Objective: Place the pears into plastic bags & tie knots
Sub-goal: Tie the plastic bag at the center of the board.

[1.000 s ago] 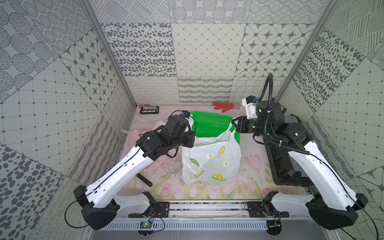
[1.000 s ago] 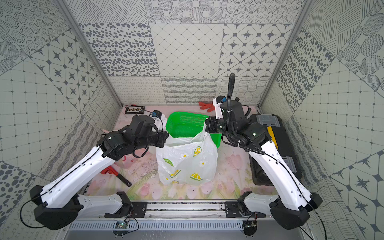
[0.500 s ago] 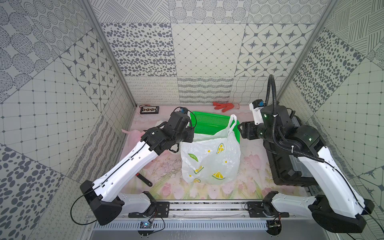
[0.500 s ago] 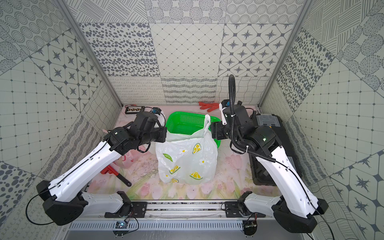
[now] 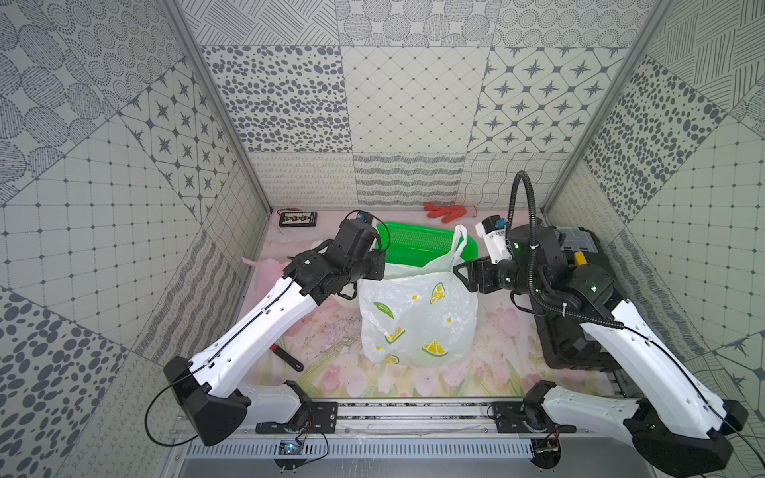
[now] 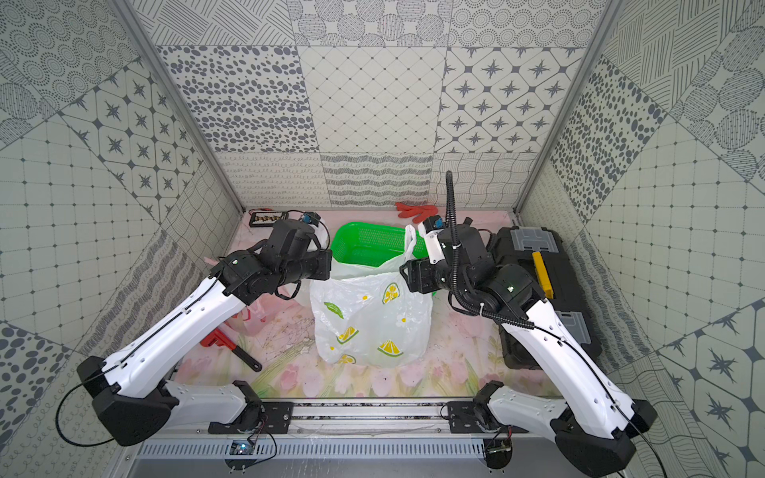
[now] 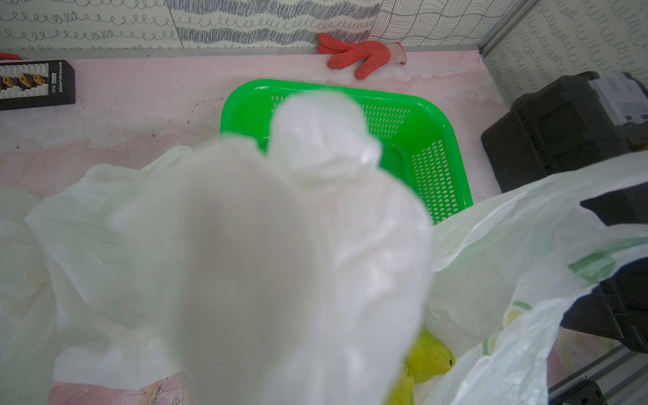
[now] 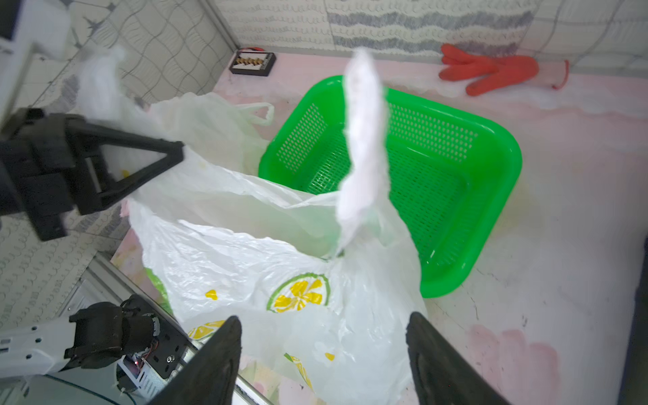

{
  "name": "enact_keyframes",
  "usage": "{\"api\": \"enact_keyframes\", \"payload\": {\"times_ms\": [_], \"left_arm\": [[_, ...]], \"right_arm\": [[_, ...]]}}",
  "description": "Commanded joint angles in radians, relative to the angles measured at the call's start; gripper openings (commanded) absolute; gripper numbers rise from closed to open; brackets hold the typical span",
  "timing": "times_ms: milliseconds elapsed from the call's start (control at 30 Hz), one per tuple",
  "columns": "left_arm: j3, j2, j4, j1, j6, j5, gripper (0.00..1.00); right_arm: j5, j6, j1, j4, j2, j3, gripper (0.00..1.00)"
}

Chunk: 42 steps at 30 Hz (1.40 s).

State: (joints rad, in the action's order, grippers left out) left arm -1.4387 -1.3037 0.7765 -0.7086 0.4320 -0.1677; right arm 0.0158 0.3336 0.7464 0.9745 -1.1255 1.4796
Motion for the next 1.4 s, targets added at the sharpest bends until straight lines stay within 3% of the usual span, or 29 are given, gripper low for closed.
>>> {"api": "enact_keyframes", "payload": {"times_ms": [0, 200, 367, 600, 700, 867, 967, 1067, 1267, 1367], "left_arm": [[-0.036, -0.022, -0.010, 0.009, -0.035, 0.032, 0.00], [-0.056, -0.017, -0.006, 0.020, -0.037, 0.035, 0.00], [-0.053, -0.006, -0.014, 0.020, -0.011, 0.061, 0.00], [-0.042, 0.016, -0.017, 0.020, 0.018, 0.087, 0.00], [-0.036, 0.029, -0.019, 0.021, 0.022, 0.106, 0.00], [-0.014, 0.053, -0.018, 0.024, 0.015, 0.127, 0.00], [0.001, 0.064, -0.019, 0.024, 0.011, 0.138, 0.00], [0.011, 0.077, -0.036, 0.026, 0.004, 0.158, 0.00], [0.020, 0.098, -0.070, 0.043, -0.033, 0.231, 0.01], [0.017, 0.113, -0.070, 0.067, -0.052, 0.280, 0.14]], "right_arm": [[0.158, -0.051, 0.127, -0.084, 0.008, 0.056, 0.83], [0.169, -0.136, 0.254, -0.182, -0.091, 0.071, 0.98], [0.134, -0.143, 0.290, -0.558, -0.199, -0.048, 0.98], [0.178, -0.170, 0.293, -0.989, -0.316, -0.233, 0.98], [0.187, -0.175, 0.274, -1.043, -0.362, -0.257, 0.98], [0.070, -0.142, 0.211, -1.069, -0.399, -0.281, 0.99], [-0.031, -0.138, 0.187, -1.057, -0.428, -0.285, 0.90], [-0.114, -0.118, 0.174, -1.099, -0.436, -0.329, 0.72], [-0.173, -0.108, 0.171, -1.156, -0.423, -0.382, 0.44], [-0.200, -0.108, 0.162, -1.155, -0.420, -0.386, 0.36]]}}
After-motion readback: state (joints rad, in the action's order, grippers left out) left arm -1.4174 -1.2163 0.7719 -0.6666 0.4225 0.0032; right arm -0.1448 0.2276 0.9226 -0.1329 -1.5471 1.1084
